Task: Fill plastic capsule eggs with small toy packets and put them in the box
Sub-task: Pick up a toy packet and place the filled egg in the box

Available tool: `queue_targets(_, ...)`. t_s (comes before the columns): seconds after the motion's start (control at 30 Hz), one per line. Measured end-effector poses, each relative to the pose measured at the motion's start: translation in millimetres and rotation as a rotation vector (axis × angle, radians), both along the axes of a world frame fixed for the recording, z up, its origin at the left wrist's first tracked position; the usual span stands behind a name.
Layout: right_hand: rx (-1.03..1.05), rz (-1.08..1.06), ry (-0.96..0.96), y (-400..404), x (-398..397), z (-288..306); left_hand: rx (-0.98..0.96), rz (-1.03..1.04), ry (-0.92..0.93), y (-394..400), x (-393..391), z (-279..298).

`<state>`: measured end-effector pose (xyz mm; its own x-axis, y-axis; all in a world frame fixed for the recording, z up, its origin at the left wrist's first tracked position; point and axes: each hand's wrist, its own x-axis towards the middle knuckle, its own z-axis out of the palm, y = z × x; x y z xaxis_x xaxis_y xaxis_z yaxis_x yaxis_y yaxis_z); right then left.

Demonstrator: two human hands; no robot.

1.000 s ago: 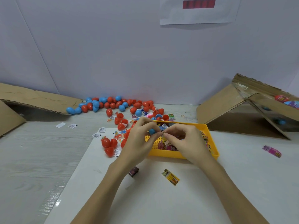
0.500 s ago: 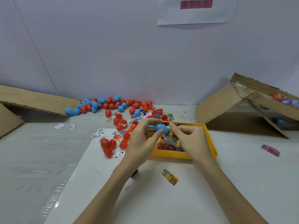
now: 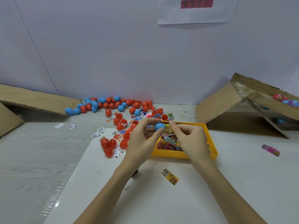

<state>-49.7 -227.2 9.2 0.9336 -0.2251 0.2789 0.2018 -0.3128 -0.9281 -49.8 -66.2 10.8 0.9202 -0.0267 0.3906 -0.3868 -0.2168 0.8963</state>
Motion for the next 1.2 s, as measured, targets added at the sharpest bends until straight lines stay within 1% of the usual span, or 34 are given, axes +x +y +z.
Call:
queue_targets(0.03, 0.033, 0.042, 0.012, 0.6, -0.4, 0.9, -0.012, 0.006, 0.000, -0.1, -0.5, 0.5)
queue_targets(0.13, 0.220, 0.209, 0.063, 3.6, -2.5, 3.8, -0.051, 0.009, -0.002, 0.2, -1.5, 1.7)
queue_targets(0.2, 0.289, 0.223, 0.049, 3.6, -2.9, 4.4, -0.045, 0.010, -0.012, 0.8, -1.9, 2.4)
queue_targets(0.37, 0.252, 0.203, -0.019, -0.1, -2.0, 5.8, -0.064, -0.005, -0.021, 0.8, -1.6, 4.6)
queue_targets(0.57, 0.236, 0.218, -0.002, -0.9, -2.8, 6.4, -0.086, -0.030, -0.067, 2.3, -3.6, 6.2)
queue_targets(0.7, 0.266, 0.225, 0.005, 0.8, -4.0, 6.5, -0.107, -0.038, -0.106, 2.6, -4.5, 7.7)
queue_targets(0.87, 0.301, 0.244, 0.008, 3.2, -4.8, 6.5, -0.152, -0.100, -0.102, 3.7, -3.0, 8.4)
queue_targets(1.03, 0.268, 0.271, -0.015, 5.1, -7.6, 8.5, -0.233, -0.139, -0.089, 5.7, -2.1, 8.1)
queue_targets(1.2, 0.264, 0.267, -0.035, 7.5, -8.8, 9.2, -0.229, -0.128, -0.088, 7.5, -2.3, 9.4)
